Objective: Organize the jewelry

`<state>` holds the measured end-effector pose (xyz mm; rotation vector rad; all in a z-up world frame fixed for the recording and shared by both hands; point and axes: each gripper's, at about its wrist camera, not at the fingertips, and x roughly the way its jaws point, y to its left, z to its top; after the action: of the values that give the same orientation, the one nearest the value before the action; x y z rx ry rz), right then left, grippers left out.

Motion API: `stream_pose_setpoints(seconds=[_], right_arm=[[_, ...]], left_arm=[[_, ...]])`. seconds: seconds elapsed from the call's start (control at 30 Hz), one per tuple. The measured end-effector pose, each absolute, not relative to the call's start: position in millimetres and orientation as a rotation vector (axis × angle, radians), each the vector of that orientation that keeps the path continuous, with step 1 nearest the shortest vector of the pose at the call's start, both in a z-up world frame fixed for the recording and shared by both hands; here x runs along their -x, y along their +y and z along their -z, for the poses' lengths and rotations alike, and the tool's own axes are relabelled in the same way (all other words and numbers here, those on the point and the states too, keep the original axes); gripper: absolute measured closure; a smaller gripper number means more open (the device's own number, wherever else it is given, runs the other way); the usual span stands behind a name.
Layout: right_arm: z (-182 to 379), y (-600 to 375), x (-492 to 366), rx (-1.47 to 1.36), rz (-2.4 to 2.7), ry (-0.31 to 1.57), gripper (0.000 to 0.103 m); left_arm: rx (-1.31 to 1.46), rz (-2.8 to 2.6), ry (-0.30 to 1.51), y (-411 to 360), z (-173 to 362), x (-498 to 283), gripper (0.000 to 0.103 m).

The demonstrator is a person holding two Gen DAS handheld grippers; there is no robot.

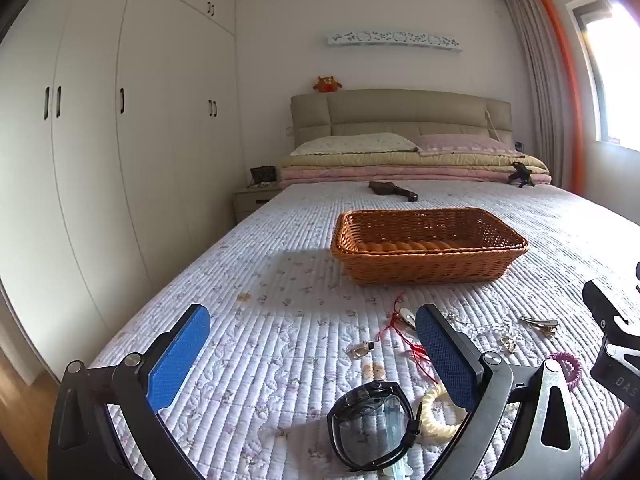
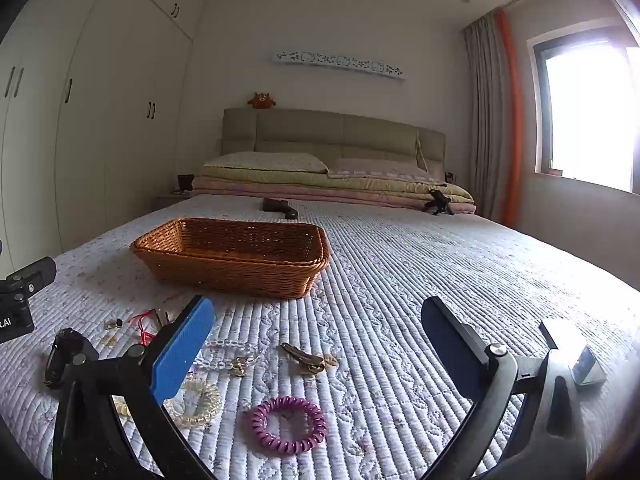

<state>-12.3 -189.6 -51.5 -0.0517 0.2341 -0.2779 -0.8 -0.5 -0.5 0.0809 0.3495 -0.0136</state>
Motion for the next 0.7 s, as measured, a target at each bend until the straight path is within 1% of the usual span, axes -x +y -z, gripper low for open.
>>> stream_pose_setpoints(seconds=[0.7], right_arm=[[51.1, -188.3, 12.3, 0.058, 0.273, 0.232, 0.000]], left_arm=[[-0.081, 0.017, 0.355, -1.4, 1.5, -1.6, 0.001]])
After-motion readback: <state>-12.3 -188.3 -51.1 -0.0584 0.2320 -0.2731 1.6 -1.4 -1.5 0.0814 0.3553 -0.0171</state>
